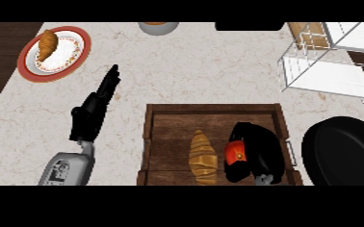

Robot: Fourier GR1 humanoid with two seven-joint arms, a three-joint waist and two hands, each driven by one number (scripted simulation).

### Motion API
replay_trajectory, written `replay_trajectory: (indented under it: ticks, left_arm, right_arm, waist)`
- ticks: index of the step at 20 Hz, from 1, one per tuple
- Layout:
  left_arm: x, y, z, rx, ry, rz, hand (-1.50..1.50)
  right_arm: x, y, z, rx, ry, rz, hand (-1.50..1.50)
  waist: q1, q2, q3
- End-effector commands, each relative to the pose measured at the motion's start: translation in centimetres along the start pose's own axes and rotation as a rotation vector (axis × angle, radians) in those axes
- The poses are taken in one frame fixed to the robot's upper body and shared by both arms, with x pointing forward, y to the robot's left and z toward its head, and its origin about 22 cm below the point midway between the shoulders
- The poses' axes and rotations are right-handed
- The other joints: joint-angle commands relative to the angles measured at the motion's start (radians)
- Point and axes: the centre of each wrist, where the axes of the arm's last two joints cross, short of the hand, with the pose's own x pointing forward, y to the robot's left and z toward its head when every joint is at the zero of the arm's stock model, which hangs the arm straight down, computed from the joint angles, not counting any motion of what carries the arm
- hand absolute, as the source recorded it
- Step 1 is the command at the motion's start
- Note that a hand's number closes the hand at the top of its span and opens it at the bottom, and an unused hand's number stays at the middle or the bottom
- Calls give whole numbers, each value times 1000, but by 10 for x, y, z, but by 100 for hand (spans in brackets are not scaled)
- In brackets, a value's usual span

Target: Pick the tomato from the tray and place it in the tiered shelf

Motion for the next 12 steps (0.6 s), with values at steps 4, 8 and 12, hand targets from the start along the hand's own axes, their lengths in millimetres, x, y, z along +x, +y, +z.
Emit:
replay_trajectory:
  ticks: [4, 8, 12]
  left_arm:
    - [6, 23, 0, 7, 3, 17, 0]
    - [-10, 8, -3, 1, 16, 8, 0]
    - [-5, -6, 1, 0, 5, 10, 0]
  right_arm:
    - [12, -31, 11, -143, -112, -226, 150]
    - [25, -55, 25, -252, -204, -440, 150]
    - [30, -90, 57, -364, -219, -422, 150]
  waist:
    - [-6, -2, 0]
    - [-13, -1, 0]
    - [-6, -4, 0]
